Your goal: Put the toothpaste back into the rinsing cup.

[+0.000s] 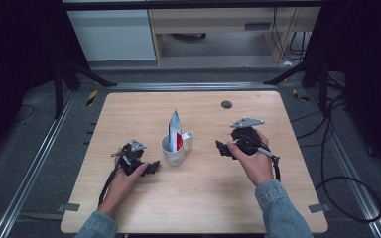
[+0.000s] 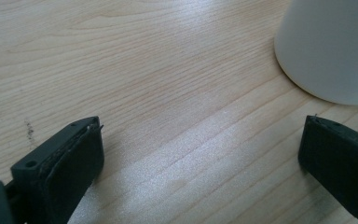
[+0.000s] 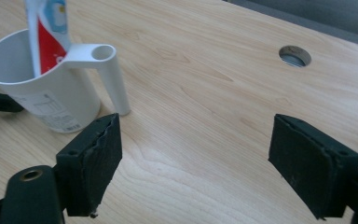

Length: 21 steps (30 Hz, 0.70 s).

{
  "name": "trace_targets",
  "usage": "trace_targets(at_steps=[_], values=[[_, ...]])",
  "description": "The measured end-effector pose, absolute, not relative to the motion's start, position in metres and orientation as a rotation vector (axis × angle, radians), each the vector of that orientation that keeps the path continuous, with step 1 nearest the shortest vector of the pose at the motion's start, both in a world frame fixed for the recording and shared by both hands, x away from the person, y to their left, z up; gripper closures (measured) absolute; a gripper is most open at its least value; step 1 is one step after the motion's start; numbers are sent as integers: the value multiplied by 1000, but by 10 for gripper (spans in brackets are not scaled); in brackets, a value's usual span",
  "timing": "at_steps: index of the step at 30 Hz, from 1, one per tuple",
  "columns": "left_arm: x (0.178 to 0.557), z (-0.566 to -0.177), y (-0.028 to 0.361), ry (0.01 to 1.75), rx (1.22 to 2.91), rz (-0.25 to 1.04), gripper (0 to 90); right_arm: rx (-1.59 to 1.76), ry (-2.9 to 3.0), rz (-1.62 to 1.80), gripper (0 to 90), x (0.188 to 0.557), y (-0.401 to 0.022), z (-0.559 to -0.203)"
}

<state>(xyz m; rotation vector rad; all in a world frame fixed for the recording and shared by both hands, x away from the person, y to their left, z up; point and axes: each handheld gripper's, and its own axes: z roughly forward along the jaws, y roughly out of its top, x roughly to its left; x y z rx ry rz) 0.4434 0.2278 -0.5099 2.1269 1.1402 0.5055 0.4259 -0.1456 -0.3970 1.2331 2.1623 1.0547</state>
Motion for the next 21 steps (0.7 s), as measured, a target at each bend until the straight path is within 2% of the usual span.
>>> trace_targets(at_steps=[21], values=[[443, -510, 228, 1140, 2126, 506, 0, 1328, 2163, 917, 137, 427, -188, -433]])
